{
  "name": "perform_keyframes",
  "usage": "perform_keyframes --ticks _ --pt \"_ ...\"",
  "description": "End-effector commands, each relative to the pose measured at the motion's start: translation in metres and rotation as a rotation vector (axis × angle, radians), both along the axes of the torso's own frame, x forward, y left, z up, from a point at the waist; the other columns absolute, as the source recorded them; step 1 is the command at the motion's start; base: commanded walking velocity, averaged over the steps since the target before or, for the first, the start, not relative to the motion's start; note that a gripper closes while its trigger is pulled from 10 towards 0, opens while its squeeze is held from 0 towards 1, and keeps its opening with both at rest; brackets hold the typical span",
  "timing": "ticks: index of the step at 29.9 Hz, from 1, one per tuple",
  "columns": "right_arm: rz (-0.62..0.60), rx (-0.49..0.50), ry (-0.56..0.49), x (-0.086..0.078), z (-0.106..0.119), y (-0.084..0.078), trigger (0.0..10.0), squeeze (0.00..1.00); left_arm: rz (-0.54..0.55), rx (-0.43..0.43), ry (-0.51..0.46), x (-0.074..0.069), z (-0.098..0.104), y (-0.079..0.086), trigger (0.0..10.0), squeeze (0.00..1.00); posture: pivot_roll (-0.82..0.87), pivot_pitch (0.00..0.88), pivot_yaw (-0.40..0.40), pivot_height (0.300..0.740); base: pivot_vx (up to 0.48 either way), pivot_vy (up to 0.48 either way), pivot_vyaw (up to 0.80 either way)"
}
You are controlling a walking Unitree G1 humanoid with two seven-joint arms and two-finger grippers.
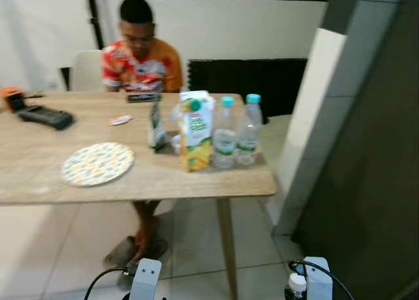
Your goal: Restocking fridge
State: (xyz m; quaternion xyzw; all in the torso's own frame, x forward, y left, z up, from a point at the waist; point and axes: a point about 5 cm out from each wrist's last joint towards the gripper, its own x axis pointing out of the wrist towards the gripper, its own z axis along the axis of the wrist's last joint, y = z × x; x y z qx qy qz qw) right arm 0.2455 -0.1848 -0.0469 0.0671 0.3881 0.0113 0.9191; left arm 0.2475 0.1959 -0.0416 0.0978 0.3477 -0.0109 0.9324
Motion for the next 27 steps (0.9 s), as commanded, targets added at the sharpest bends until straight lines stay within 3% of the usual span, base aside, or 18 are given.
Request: perform_keyframes --ticks 1,27 --pt "-0.008 0.009 0.022 -0.0054 -0.0042 0.0016 10.0 0.0 -0.01 0.012 0.009 -0.0037 -0.0026 -0.0004 10.0 0.0 -0.06 0.055 -0.062 0.74 0.0 0.0 -0.77" --pt "-0.011 0.015 0.032 -0.0089 -0.0066 0.0022 10.0 0.0 -0.015 0.014 -0.03 0.0007 0.0009 -0.0039 10.0 0.0 -0.07 0.052 -0.055 0.74 0.0 0.0 -0.76"
